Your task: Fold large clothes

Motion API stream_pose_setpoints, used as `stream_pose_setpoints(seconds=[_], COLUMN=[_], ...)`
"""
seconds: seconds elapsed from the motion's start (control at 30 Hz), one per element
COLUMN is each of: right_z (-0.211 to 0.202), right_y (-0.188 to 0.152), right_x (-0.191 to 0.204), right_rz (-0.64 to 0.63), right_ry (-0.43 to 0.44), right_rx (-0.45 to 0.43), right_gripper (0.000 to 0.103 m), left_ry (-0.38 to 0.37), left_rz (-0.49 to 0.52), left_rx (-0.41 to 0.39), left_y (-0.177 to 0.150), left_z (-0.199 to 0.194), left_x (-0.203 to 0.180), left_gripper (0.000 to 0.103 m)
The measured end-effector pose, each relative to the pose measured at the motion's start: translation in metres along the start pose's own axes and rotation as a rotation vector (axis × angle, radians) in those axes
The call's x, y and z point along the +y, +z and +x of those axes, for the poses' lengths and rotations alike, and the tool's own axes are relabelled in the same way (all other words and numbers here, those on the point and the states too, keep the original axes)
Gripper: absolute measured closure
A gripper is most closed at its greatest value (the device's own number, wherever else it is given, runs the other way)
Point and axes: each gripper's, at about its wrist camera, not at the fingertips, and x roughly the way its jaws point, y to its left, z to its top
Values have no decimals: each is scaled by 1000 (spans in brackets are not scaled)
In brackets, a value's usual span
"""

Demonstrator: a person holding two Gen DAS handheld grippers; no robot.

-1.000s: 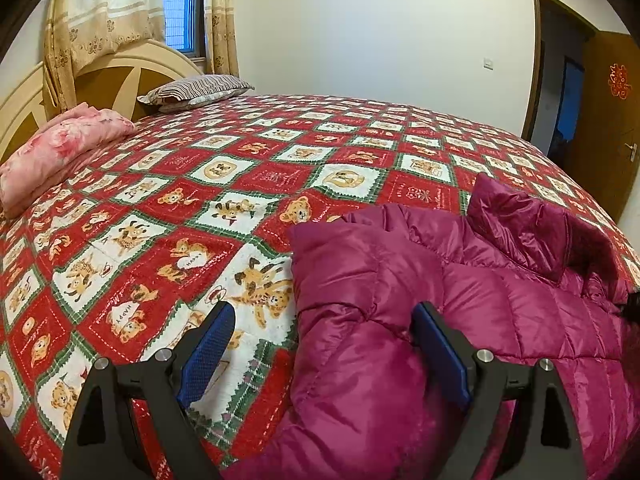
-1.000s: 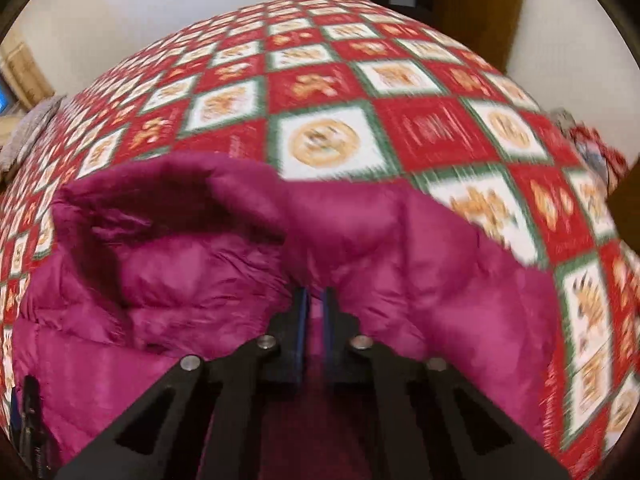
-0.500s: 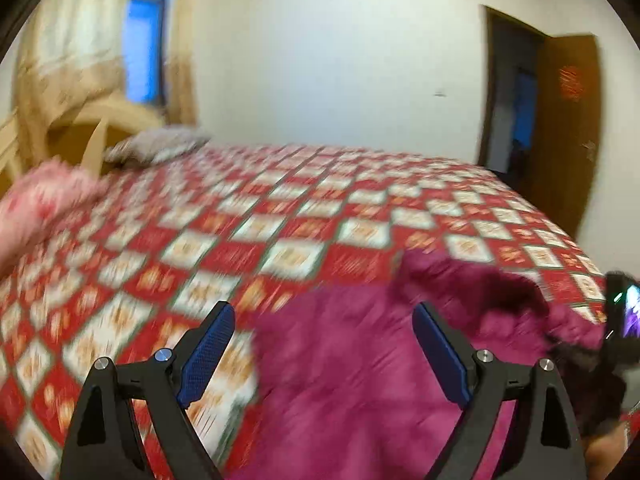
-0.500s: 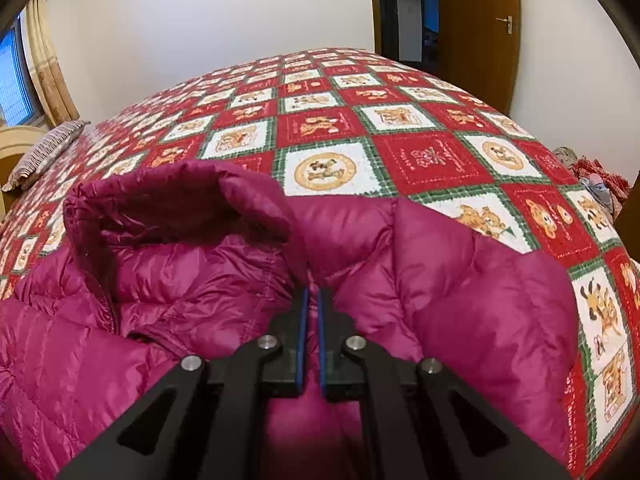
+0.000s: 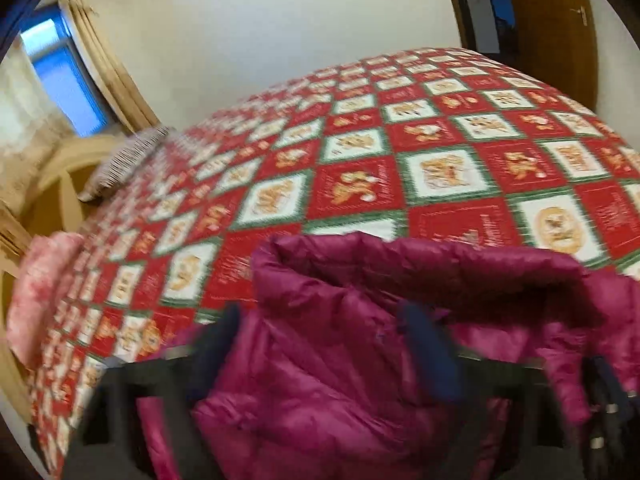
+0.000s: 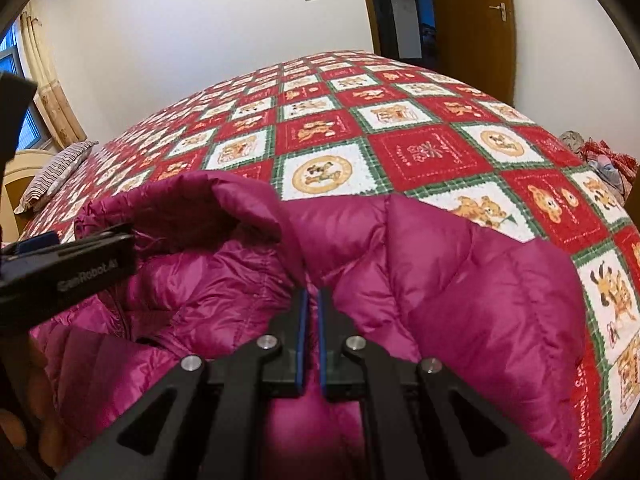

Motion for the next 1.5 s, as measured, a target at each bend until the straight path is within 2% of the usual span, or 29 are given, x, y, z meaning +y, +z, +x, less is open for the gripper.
stream_pose_setpoints(seconds=[0.03, 0.1, 0.2, 0.3, 0.43, 0.5, 0.63, 0.7, 0.73, 0.77, 0.83, 0.87, 0.9, 0.97, 1.0, 1.1, 1.2, 1.33, 1.43, 1.5], right_z=[0, 1, 1, 1, 1, 1, 2, -8, -21, -33, -54, -56, -54, -39, -30, 5, 27, 30, 24, 21], right_y=[0, 0, 0, 0, 0, 1, 3, 5, 8, 11, 28, 42, 55, 81, 89, 98, 77, 42, 28, 21], right_x=[0, -1, -2, -4, -4, -5, -5, -8, -11, -10, -3, 4, 11, 26, 32, 44, 48, 47, 44, 44], right_rz=[2, 6, 12, 20, 22, 22, 25, 47, 59, 60, 29, 10, 6, 9, 13, 11, -38, -114, -153, -184], right_ry=[1, 5, 11, 18, 19, 20, 22, 29, 16, 8, -1, 13, 27, 50, 48, 60, 73, 46, 36, 28], right_rx=[1, 3, 4, 6, 10, 12, 26, 35, -13, -63, -153, -160, -154, -112, -94, -5, 128, 198, 158, 107], right_gripper=[99, 99, 99, 100, 100, 100, 98, 94, 93, 85, 85, 85, 85, 71, 69, 69, 69, 69, 69, 69], left_ry=[-10, -49, -60, -78, -76, -102, -187, -196, -191, -183, -171, -164, -156, -149, -148, -143, -142, -138, -138, -167], left_rz=[0, -32, -98, -161, -199, -241, -372, -382, -376, -370, -360, -355, -348, -342, -341, -338, -339, -335, -332, -343], left_rx=[17, 54, 26, 31, 60, 83, 63, 63, 60, 56, 52, 51, 49, 48, 47, 44, 42, 41, 40, 35], left_y=[-1, -4, -18, -34, -63, -74, -85, -85, -84, -84, -83, -82, -82, -81, -81, -81, -82, -82, -81, -82], left_z=[3, 9, -1, -10, 0, 11, 16, 16, 16, 17, 18, 18, 18, 17, 18, 17, 15, 15, 14, 12], left_x=[3, 16, 41, 57, 57, 59, 76, 77, 79, 79, 78, 77, 75, 73, 74, 72, 71, 70, 69, 72], left_gripper=[89, 89, 90, 90, 90, 89, 86, 86, 86, 86, 86, 86, 86, 86, 86, 86, 86, 86, 86, 86])
